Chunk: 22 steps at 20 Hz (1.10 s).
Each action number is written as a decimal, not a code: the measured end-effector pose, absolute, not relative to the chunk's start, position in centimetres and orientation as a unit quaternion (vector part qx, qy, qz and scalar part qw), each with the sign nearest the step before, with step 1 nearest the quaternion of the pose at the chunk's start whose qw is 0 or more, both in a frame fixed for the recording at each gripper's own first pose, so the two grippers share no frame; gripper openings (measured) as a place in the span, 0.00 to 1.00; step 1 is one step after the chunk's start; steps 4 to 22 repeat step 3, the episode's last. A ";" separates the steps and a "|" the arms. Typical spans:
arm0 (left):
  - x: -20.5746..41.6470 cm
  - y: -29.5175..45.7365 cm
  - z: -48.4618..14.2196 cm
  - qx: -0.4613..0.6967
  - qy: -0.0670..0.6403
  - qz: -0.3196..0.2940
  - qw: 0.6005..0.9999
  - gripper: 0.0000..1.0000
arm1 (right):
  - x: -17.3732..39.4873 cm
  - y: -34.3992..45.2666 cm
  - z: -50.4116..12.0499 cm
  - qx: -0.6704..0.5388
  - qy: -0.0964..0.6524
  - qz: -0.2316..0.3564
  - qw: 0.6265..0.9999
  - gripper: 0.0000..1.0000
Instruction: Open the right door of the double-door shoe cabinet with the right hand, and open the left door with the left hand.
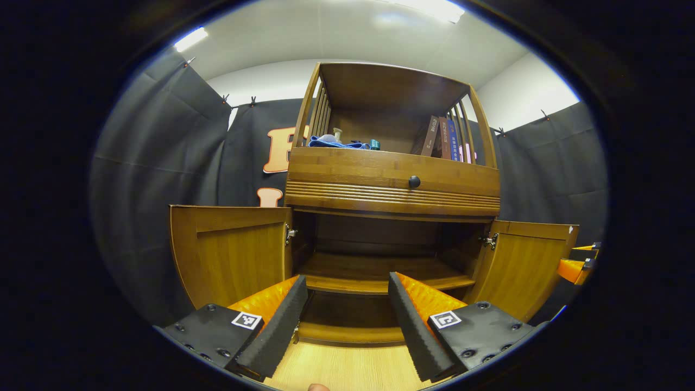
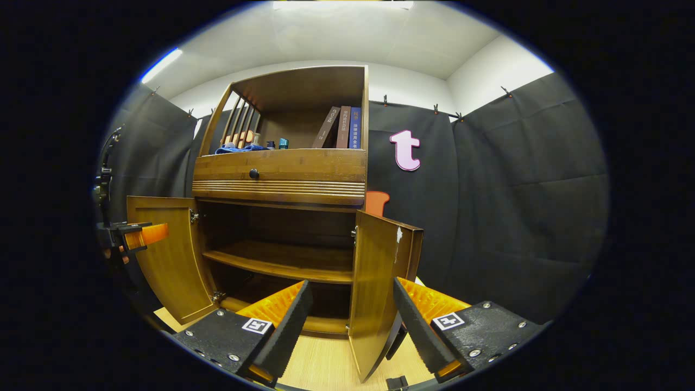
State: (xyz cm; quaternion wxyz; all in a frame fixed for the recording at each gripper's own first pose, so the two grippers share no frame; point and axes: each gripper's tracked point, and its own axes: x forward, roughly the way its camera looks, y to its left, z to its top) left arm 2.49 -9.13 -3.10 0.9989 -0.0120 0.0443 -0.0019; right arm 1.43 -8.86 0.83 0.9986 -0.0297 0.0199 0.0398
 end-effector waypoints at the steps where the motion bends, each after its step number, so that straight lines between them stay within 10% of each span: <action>1: 2.5 -9.1 -3.1 -0.012 0.045 -0.001 0.999 0.94 | 1.5 -8.9 0.8 -0.029 0.020 0.040 0.999 0.92; 22: 2.6 -9.1 -3.2 -0.012 0.046 -0.001 0.999 0.94 | 1.7 -8.7 0.8 -0.027 0.021 0.041 0.999 0.92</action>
